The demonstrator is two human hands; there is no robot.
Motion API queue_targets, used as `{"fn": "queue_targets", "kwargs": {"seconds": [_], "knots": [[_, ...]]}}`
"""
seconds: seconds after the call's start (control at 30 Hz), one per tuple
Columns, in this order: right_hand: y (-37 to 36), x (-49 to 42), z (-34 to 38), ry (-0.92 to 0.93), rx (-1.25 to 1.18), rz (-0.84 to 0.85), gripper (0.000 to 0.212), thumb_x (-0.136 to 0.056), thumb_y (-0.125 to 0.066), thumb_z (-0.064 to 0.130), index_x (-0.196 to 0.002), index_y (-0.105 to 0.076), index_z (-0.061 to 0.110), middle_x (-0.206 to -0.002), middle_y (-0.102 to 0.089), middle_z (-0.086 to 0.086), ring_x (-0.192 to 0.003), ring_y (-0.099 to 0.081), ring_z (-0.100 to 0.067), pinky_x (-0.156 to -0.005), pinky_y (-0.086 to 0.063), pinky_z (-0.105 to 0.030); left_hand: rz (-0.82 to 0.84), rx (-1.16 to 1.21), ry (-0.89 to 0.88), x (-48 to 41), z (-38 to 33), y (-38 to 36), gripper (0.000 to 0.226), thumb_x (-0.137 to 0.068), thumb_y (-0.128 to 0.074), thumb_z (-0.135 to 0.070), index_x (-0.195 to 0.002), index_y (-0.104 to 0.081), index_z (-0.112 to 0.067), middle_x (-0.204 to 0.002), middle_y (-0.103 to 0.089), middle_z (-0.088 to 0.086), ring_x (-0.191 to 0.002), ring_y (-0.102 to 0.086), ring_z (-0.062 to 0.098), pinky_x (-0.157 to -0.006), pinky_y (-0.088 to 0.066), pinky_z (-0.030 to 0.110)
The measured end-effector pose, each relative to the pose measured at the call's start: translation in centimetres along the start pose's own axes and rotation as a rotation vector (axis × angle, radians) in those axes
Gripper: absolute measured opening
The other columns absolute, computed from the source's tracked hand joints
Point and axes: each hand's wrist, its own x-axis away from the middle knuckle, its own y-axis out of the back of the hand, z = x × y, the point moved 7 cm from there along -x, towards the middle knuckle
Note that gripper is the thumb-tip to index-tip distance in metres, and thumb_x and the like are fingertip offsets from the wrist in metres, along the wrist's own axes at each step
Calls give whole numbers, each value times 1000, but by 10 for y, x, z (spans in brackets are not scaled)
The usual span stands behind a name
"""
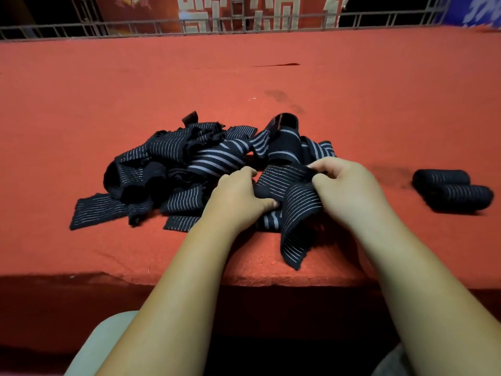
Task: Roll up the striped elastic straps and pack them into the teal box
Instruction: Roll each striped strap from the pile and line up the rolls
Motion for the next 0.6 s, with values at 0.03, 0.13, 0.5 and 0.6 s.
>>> {"fn": "queue_targets", "kwargs": {"seconds": [0.03,0.13,0.5,0.6], "knots": [[2,1,0,6,48,-11,28,-94,-56,16,-93,-75,36,-84,-75,12,-63,-64,-7,-49,-40,-16,16,6,39,0,3,-1,97,-68,-82,-68,-151,-52,-27,-139,-65,3,-133,-58,25,-110,-52,49],[5,3,4,47,165,-37,28,-95,-57,18,-92,-68,43,-90,-72,11,-69,-62,-4,-57,-42,-22,32,151,88,-1,7,-3,93,-73,-92,-55,-152,-52,-24,-128,-66,-5,-121,-63,18,-102,-52,38],[11,5,5,55,228,-40,32,-96,-53,17,-107,-71,40,-97,-72,4,-67,-62,-7,-56,-40,-23,-32,665,48,8,-4,6,57,-83,-92,-14,-132,-70,-30,-112,-78,-8,-98,-76,3,-89,-60,25],[8,5,7,64,268,-10,33,-96,-52,20,-119,-70,34,-98,-70,-1,-68,-60,-8,-55,-38,-23,31,691,86,8,-1,6,60,-80,-93,-26,-134,-69,-36,-112,-80,-9,-100,-77,3,-90,-60,27]]}}
